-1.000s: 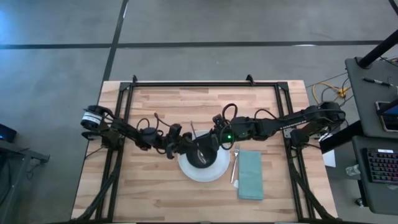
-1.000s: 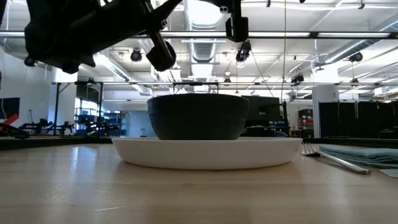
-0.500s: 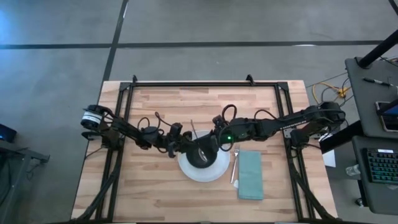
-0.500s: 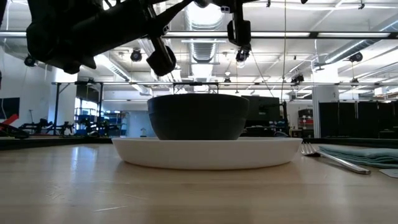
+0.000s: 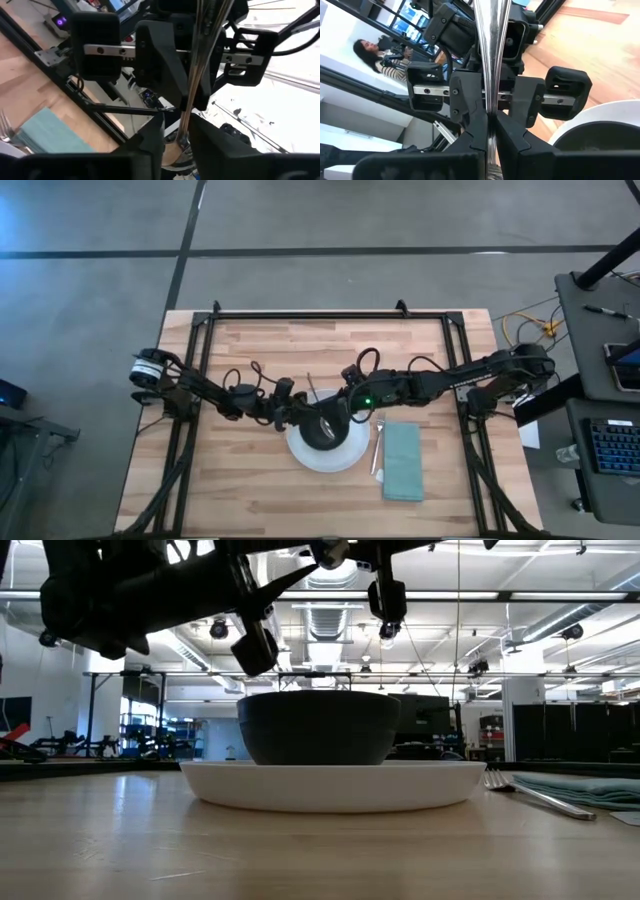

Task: Set table place
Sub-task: Put the silver spoon into the black bowl

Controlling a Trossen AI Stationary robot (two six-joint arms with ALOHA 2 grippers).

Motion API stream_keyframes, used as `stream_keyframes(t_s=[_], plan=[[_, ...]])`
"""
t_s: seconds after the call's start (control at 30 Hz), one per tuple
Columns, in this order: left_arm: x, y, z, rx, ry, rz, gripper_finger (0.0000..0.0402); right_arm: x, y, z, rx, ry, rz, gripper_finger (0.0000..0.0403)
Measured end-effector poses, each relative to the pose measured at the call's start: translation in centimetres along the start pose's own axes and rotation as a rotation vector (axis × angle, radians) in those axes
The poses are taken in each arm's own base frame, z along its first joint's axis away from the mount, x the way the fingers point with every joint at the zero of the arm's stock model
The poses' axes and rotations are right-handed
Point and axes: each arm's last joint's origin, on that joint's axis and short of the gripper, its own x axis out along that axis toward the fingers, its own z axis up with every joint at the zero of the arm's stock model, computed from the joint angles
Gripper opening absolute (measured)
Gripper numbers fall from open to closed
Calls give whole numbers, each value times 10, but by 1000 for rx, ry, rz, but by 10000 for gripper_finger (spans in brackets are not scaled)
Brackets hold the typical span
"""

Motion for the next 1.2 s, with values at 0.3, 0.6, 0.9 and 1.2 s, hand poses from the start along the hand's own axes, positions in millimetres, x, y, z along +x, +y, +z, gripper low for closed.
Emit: stream_keyframes(t_s=[0.3, 0.6, 0.9, 1.2], plan=[[-10, 6, -5, -3, 50, 29, 154, 0, -2, -1, -1, -1, -28, 10], [-40, 9, -18, -99, 174, 48, 193, 1, -11, -7, -14, 44, -115, 11], [-71, -21, -5, -55, 122, -45, 194, 18, -28, -19, -33, 85, -174, 12], [-96, -50, 18, -4, -9, -169, 194, 49, -42, -31, -221, 160, -263, 12]])
